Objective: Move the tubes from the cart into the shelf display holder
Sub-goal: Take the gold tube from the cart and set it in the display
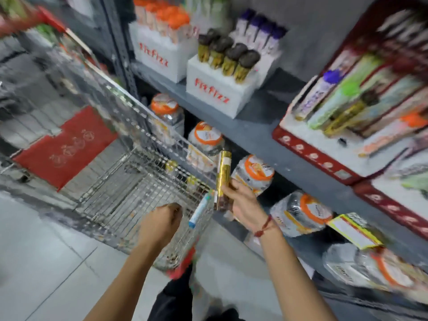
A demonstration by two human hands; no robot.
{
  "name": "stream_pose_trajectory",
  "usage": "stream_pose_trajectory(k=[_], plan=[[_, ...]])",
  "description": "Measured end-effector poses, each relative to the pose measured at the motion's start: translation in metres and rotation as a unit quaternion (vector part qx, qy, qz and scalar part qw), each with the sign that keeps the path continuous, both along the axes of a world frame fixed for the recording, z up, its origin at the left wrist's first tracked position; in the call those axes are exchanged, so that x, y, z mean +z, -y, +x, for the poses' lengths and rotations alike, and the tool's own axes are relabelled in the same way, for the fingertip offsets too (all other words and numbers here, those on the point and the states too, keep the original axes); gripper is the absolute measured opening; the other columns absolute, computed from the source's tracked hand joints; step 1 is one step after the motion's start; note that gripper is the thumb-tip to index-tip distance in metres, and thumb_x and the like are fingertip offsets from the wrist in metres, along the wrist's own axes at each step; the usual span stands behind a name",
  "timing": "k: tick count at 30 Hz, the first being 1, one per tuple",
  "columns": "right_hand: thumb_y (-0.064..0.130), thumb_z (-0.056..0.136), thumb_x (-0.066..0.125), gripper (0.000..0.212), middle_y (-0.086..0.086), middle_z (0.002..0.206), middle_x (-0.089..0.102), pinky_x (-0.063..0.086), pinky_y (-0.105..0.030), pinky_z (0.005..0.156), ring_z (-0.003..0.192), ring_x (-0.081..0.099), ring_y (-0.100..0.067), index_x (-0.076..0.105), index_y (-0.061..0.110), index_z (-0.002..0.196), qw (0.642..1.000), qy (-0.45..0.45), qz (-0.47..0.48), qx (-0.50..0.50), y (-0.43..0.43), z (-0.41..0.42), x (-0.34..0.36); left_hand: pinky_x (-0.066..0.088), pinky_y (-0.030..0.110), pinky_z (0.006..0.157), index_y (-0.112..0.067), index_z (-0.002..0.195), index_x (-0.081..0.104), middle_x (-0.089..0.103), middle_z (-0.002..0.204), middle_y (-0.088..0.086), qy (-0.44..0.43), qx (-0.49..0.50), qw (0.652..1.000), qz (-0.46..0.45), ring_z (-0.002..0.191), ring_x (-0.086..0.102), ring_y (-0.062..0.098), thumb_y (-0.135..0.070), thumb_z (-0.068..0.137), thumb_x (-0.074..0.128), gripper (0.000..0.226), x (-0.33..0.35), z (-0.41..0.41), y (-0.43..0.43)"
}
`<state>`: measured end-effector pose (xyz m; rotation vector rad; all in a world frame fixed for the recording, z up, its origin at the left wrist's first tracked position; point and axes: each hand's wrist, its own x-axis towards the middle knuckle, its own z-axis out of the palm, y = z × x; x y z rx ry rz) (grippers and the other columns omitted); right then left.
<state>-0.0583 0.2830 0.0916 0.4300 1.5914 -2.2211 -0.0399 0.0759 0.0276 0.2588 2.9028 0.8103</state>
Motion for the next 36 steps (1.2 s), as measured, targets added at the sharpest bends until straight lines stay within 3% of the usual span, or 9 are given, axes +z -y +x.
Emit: stream_pose_trajectory(k=[4, 7, 9, 12, 17, 20, 26, 30, 36], plan=[[0.0, 0.095, 0.043, 0.024, 0.003, 0.084, 0.062, 0.052, -0.013, 0.06, 0.069, 0.063, -0.002, 0.055, 0.007, 0.114, 0.998, -0.048, -0.008, -0.038, -0.047, 0.032, 0.041, 0.044, 0.035, 0.049, -0.012, 0.078, 0.06, 0.067, 0.072, 0.015, -0.07, -0.065, 0.993, 0.063, 0.063, 0.061, 0.035, -0.04, 0.084, 0.033, 0.04, 0.036, -0.021, -0.062], [-0.001, 0.094, 0.043, 0.024, 0.005, 0.086, 0.067, 0.054, -0.018, 0.064, 0.076, 0.066, -0.005, 0.058, 0.01, 0.11, 0.994, -0.085, -0.002, -0.074, -0.079, 0.053, 0.067, 0.048, 0.034, 0.049, -0.01, 0.081, 0.066, 0.067, 0.072, 0.015, -0.137, -0.127, 0.979, 0.088, 0.065, 0.063, 0.033, -0.04, 0.083, 0.036, 0.042, 0.065, -0.03, -0.116], [-0.001, 0.094, 0.045, 0.022, -0.002, 0.094, 0.064, 0.052, -0.02, 0.074, 0.088, 0.061, -0.013, 0.058, 0.01, 0.108, 0.988, -0.108, 0.013, -0.11, -0.099, 0.066, 0.082, 0.049, 0.034, 0.05, -0.011, 0.085, 0.066, 0.067, 0.076, 0.013, -0.175, -0.178, 0.963, 0.099, 0.068, 0.064, 0.032, -0.036, 0.083, 0.041, 0.035, 0.078, -0.031, -0.15], [-0.001, 0.094, 0.044, 0.022, -0.003, 0.093, 0.061, 0.054, -0.017, 0.073, 0.087, 0.062, -0.015, 0.057, 0.01, 0.107, 0.978, -0.136, 0.029, -0.157, -0.126, 0.083, 0.1, 0.052, 0.038, 0.057, -0.011, 0.087, 0.064, 0.066, 0.086, 0.009, -0.177, -0.245, 0.946, 0.115, 0.079, 0.06, 0.032, -0.036, 0.084, 0.037, 0.037, 0.092, -0.034, -0.195], [0.0, 0.093, 0.046, 0.023, 0.001, 0.092, 0.065, 0.053, -0.024, 0.081, 0.087, 0.067, -0.014, 0.057, 0.013, 0.11, 0.961, -0.161, 0.037, -0.219, -0.16, 0.102, 0.118, 0.048, 0.039, 0.065, -0.008, 0.094, 0.064, 0.063, 0.094, 0.008, -0.223, -0.323, 0.914, 0.101, 0.085, 0.056, 0.03, -0.013, 0.081, 0.059, 0.015, 0.1, -0.042, -0.252], [0.0, 0.093, 0.048, 0.024, 0.002, 0.093, 0.066, 0.051, -0.027, 0.086, 0.096, 0.062, -0.02, 0.059, 0.015, 0.108, 0.951, -0.172, 0.041, -0.252, -0.173, 0.111, 0.118, 0.049, 0.043, 0.068, -0.006, 0.101, 0.063, 0.064, 0.106, 0.011, -0.24, -0.342, 0.906, 0.074, 0.094, 0.057, 0.034, -0.009, 0.079, 0.065, 0.023, 0.098, -0.046, -0.27], [-0.002, 0.093, 0.047, 0.025, -0.01, 0.1, 0.058, 0.058, -0.023, 0.076, 0.086, 0.068, -0.017, 0.056, 0.008, 0.114, 0.937, -0.18, 0.027, -0.297, -0.194, 0.123, 0.115, 0.041, 0.043, 0.09, -0.009, 0.121, 0.056, 0.058, 0.125, 0.009, -0.227, -0.36, 0.904, 0.032, 0.111, 0.052, 0.03, -0.016, 0.087, 0.057, 0.035, 0.091, -0.044, -0.282], [-0.003, 0.093, 0.046, 0.024, -0.012, 0.098, 0.057, 0.058, -0.022, 0.074, 0.092, 0.062, -0.026, 0.055, 0.005, 0.114, 0.931, -0.186, 0.018, -0.312, -0.202, 0.126, 0.11, 0.036, 0.046, 0.099, -0.007, 0.122, 0.055, 0.059, 0.125, 0.011, -0.229, -0.367, 0.901, 0.013, 0.115, 0.053, 0.027, -0.015, 0.086, 0.058, 0.037, 0.081, -0.042, -0.278], [-0.004, 0.091, 0.051, 0.023, -0.008, 0.097, 0.063, 0.055, -0.022, 0.077, 0.09, 0.063, -0.017, 0.058, 0.009, 0.109, 0.925, -0.187, 0.055, -0.327, -0.207, 0.125, 0.107, 0.037, 0.046, 0.098, -0.006, 0.119, 0.058, 0.061, 0.122, 0.012, -0.225, -0.352, 0.908, 0.015, 0.112, 0.055, 0.029, -0.011, 0.081, 0.065, 0.039, 0.083, -0.039, -0.281]])
